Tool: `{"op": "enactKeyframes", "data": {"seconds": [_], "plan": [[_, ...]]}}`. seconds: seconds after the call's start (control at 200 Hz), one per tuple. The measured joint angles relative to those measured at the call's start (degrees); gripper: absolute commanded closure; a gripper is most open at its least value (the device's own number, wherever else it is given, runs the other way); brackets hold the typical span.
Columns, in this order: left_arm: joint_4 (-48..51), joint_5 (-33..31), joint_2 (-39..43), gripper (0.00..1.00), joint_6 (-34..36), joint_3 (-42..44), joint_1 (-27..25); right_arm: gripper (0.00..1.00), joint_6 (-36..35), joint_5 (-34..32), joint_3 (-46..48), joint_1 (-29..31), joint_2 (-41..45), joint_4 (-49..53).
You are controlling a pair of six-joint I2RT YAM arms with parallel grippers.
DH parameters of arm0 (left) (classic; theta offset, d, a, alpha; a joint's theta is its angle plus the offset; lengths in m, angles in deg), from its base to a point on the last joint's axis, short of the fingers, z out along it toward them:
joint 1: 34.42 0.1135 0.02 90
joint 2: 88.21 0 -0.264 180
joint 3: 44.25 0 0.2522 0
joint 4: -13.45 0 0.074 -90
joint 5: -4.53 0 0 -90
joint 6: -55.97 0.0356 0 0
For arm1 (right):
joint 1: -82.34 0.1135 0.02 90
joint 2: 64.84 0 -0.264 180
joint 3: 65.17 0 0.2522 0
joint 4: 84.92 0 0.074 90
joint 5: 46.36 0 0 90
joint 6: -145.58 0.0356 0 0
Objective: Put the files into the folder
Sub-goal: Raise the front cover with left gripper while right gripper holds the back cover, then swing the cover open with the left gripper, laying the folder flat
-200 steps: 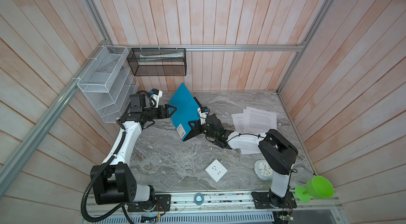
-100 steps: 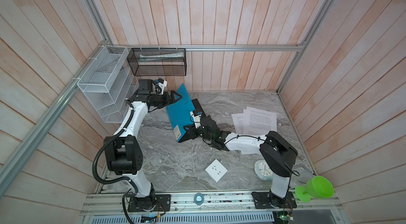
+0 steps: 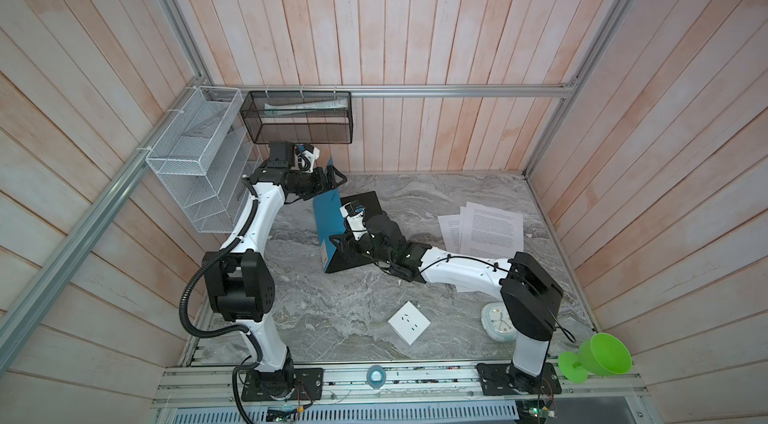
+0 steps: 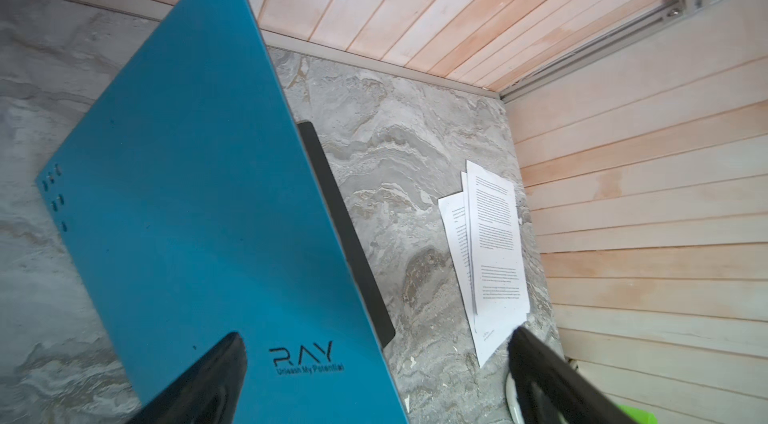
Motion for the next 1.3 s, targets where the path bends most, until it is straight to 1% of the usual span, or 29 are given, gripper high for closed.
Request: {"op": "enactKeyframes", "data": {"seconds": [0.19, 0.28, 0.38, 0.475, 0.575, 0.75, 0.85, 0.92, 0.98, 1.041, 1.111, 1.301], "plan": [[1.4, -5.2, 0.0, 0.0, 0.5, 0.3, 0.0, 0.52, -1.1, 1.0, -1.5, 1.1, -0.1, 1.6], [1.4, -8.0, 0.0, 0.1, 1.1, 1.0, 0.0, 0.51, -1.3, 1.6, -2.2, 1.3, -0.1, 2.1], [1.4, -11.1, 0.3, 0.13, 1.9, 2.7, 0.0, 0.51, -1.3, 2.1, -2.8, 1.5, -0.1, 2.3], [1.4, -13.1, 0.9, 0.19, 2.6, 4.0, 0.0, 0.51, -1.3, 2.4, -3.0, 1.7, -0.1, 2.5], [1.4, -14.8, 2.2, 0.28, 3.0, 4.5, 0.0, 0.5, -1.3, 2.8, -3.0, 1.9, -0.1, 2.8], [1.4, -17.1, 4.5, 0.36, 3.9, 4.7, 0.0, 0.49, -1.2, 2.8, -3.0, 2.3, -0.1, 3.1], [1.4, -18.0, 5.5, 0.42, 4.5, 5.0, 0.0, 0.48, -1.1, 3.0, -2.8, 2.4, 0.3, 3.1], [1.4, -18.6, 5.7, 0.54, 4.7, 5.2, 0.0, 0.48, -1.0, 3.1, -2.1, 2.4, 1.4, 3.1], [1.3, -19.2, 5.8, 0.61, 5.1, 5.5, 0.1, 0.48, -0.7, 3.1, -1.2, 2.4, 2.9, 3.0], [1.3, -19.4, 5.9, 0.64, 5.2, 5.7, 0.2, 0.48, -0.5, 3.0, -0.3, 2.4, 4.6, 3.0], [1.2, -19.6, 6.0, 0.69, 5.3, 5.8, 0.6, 0.48, -0.5, 2.7, 1.0, 2.4, 7.0, 2.6], [1.4, -22.0, 6.1, 0.73, 5.6, 5.8, 1.8, 0.47, -0.6, 1.2, 3.6, 2.4, 11.1, 1.7]]}}
